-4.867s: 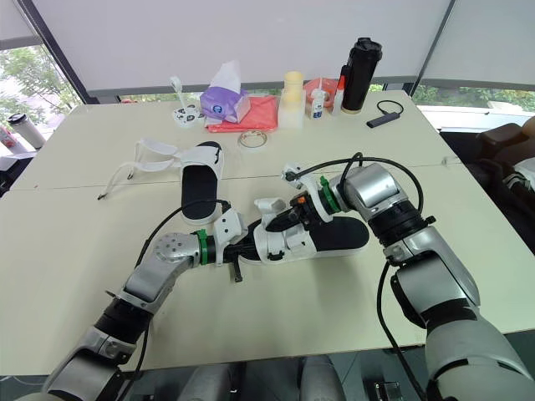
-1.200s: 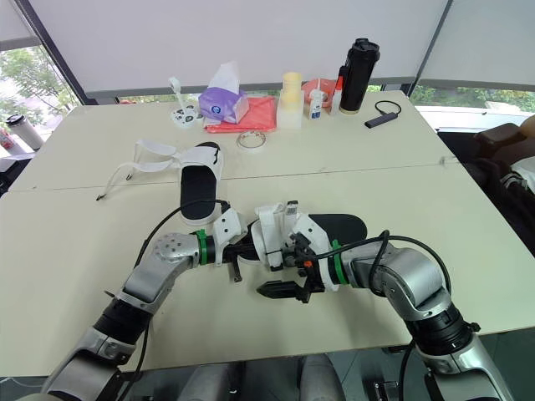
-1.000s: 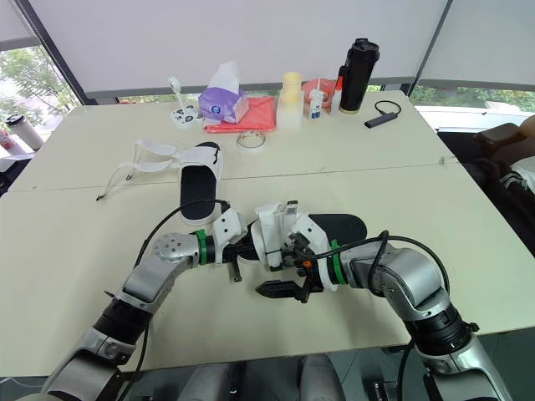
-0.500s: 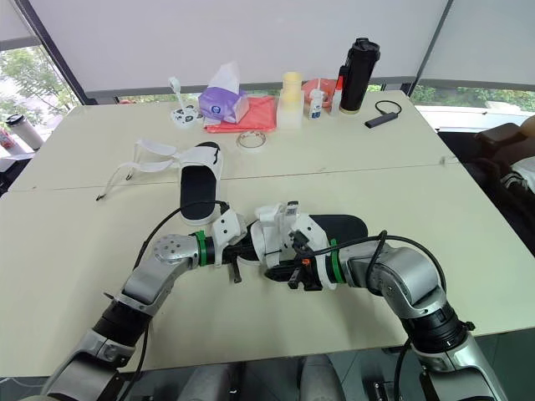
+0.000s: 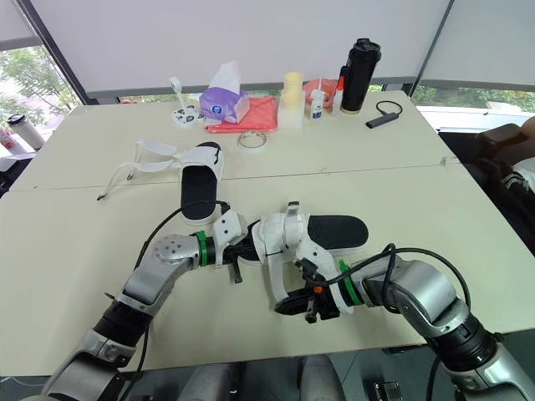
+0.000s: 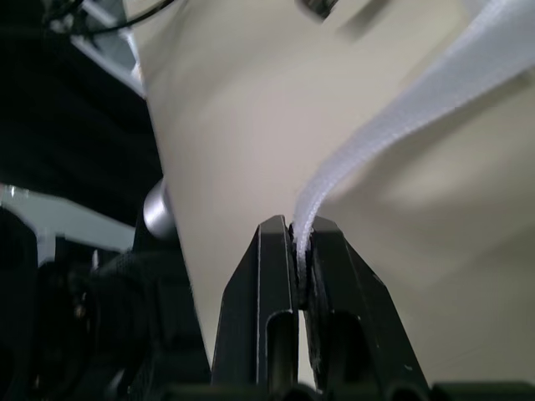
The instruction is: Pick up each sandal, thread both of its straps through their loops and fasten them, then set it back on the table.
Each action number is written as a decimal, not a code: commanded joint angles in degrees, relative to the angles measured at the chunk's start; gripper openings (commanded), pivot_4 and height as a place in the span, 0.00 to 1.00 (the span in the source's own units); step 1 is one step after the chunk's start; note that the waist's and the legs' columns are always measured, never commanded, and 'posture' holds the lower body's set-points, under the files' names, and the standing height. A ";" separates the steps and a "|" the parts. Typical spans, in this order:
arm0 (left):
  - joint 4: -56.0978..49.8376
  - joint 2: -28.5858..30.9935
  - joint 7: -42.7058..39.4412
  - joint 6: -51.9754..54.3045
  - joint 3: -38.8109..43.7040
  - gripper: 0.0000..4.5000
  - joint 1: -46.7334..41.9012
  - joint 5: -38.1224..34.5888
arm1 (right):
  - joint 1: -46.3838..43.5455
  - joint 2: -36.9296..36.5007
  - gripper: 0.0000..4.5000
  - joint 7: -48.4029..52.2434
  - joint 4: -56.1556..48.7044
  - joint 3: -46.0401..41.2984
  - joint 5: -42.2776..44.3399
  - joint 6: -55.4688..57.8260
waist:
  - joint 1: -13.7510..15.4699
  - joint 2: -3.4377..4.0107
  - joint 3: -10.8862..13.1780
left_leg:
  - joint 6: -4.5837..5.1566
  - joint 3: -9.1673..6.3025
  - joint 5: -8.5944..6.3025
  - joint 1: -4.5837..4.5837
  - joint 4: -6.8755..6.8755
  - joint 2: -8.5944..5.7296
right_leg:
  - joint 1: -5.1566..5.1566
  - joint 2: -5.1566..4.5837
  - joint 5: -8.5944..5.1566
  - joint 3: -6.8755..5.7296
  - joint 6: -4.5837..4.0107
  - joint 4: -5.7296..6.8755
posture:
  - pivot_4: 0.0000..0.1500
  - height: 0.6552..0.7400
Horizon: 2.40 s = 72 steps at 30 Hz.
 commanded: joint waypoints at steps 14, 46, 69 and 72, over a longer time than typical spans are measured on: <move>-1.73 1.48 -0.01 3.08 -0.89 0.00 2.40 0.79 | -0.31 -4.76 0.01 4.53 -7.86 -0.25 1.07 -4.38 | 0.08 -0.01 0.00 | 0.00 0.00 -0.02 -0.01 -0.03 -0.01 | -0.01 -0.01 -0.04 0.00 0.04 -0.03 | 1.00 1.00; 1.26 -0.56 4.12 -0.31 -0.81 0.00 2.48 1.86 | -32.60 5.45 0.01 14.86 29.30 4.13 -10.51 -11.31 | 0.86 0.00 0.03 | 0.00 0.05 0.00 -0.02 0.00 -0.01 | -0.09 -0.01 0.06 0.00 -0.04 0.04 | 1.00 1.00; 0.12 -0.08 5.23 -0.26 -0.72 0.00 3.52 1.79 | -33.64 12.99 0.99 12.54 40.95 4.50 -18.67 -15.43 | -0.11 0.03 -0.01 | -0.01 0.02 0.01 0.08 0.00 -0.02 | 0.00 0.01 0.13 0.00 0.08 0.09 | 1.00 1.00; 0.12 -0.08 5.24 -0.18 -0.65 0.00 3.49 1.73 | -34.09 14.25 0.99 11.63 42.40 4.36 -19.68 -15.44 | -0.07 0.03 -0.01 | -0.01 0.02 0.01 0.10 0.00 -0.01 | 0.00 0.01 0.14 0.00 0.08 0.10 | 1.00 1.00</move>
